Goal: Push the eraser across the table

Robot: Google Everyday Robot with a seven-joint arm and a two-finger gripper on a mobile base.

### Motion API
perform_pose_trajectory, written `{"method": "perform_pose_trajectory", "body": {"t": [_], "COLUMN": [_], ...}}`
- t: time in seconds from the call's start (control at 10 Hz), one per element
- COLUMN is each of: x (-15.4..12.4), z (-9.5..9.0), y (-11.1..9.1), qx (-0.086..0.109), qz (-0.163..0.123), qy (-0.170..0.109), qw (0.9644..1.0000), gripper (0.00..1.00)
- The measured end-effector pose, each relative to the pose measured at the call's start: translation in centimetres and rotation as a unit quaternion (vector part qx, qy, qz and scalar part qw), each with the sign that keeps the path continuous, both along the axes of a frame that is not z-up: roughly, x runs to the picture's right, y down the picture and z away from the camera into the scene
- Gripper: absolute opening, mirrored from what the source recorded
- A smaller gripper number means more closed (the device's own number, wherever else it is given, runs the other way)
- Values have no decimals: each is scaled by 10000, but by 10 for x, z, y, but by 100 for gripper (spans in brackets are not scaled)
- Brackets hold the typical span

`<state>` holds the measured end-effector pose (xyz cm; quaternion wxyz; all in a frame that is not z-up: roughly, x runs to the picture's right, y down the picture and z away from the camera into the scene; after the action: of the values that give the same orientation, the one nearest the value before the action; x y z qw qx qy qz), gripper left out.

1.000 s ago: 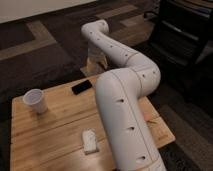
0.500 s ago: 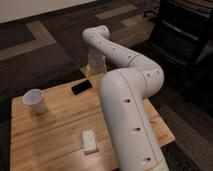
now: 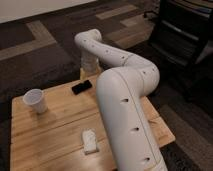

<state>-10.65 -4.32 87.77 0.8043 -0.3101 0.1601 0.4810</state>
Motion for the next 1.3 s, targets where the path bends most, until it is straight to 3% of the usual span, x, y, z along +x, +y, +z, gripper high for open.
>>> {"method": "perform_pose_trajectory", "body": {"t": [0.4,0.7,1.3], "x": [-19,-25,-34], "z": [13,31,48], "y": [33,52,64], "qx": [-117,-256,-474], "qz": [-494,-775,-887], "qy": [-489,-589,-706], "qw": [9975,9949,9924], "gripper": [65,65,65]}}
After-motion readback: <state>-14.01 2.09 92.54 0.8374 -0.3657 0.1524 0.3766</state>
